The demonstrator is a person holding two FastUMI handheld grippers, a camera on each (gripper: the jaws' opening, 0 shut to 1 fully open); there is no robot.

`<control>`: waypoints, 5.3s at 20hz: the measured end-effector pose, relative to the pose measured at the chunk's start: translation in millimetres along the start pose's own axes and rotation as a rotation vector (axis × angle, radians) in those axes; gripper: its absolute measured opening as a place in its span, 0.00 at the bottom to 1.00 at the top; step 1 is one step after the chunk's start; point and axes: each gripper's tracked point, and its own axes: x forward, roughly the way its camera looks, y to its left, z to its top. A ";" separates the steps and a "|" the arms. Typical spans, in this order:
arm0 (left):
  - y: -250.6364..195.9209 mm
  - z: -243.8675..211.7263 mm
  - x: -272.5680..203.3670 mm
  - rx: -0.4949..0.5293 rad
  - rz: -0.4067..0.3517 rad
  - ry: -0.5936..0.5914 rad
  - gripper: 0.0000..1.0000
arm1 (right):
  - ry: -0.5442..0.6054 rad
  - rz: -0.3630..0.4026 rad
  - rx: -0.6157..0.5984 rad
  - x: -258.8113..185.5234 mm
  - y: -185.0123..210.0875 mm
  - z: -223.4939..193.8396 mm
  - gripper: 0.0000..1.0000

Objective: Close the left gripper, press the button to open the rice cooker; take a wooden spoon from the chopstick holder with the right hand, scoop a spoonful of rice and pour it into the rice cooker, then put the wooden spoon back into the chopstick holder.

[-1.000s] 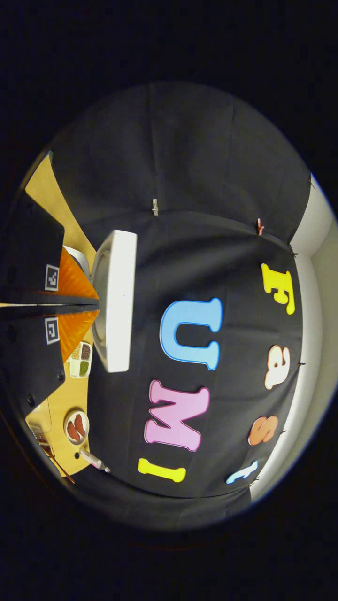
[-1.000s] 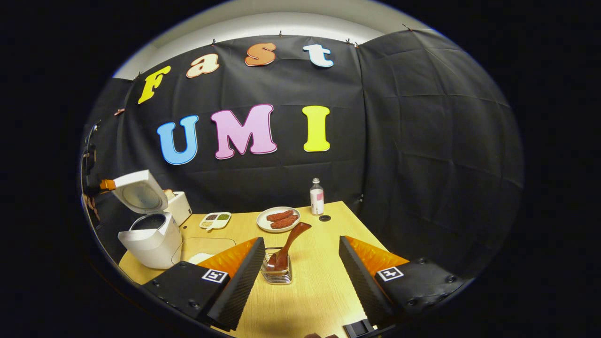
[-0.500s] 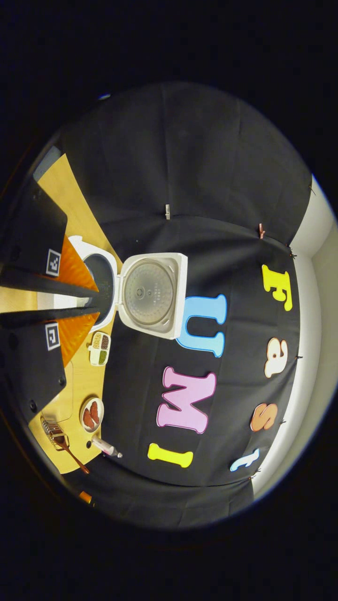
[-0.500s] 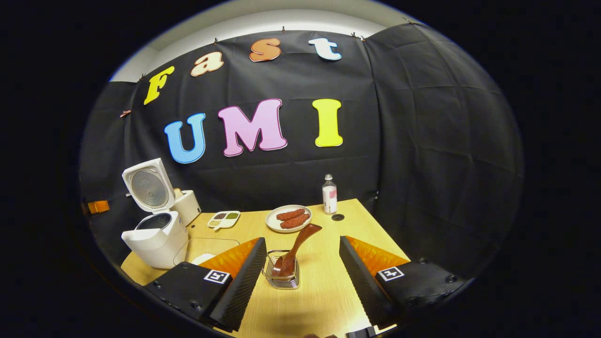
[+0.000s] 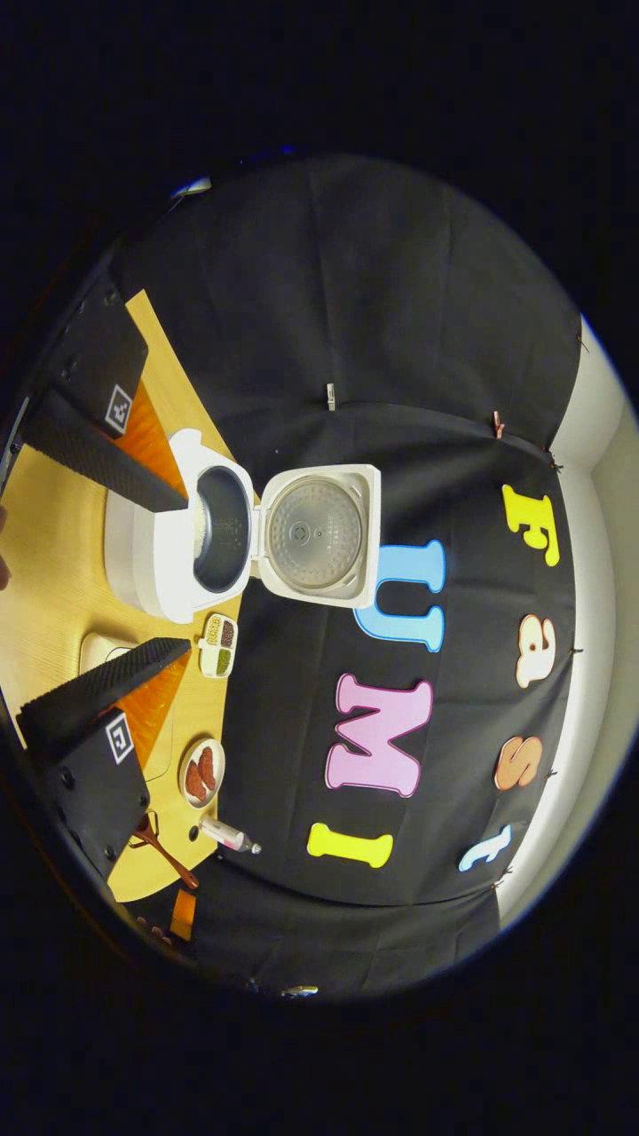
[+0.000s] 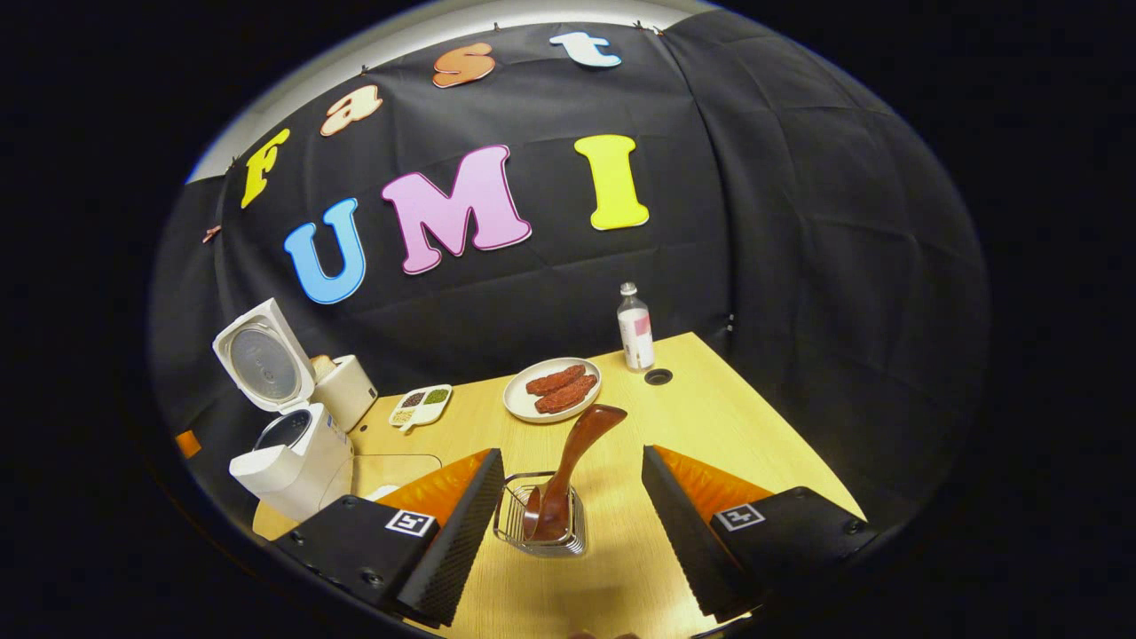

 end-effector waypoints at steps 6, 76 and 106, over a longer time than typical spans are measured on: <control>-3.8 -29.3 -2.0 0.043 0.017 0.082 0.97 | 0.126 0.032 0.043 63.9 -1.8 -39.2 0.99; 111.1 -173.4 9.5 -0.262 -0.354 0.351 0.96 | 0.061 -0.021 -0.109 83.3 243.3 -120.5 0.15; 92.5 -108.1 13.5 -0.251 -0.412 0.285 0.96 | 0.158 -0.072 0.687 41.7 212.2 -46.2 0.15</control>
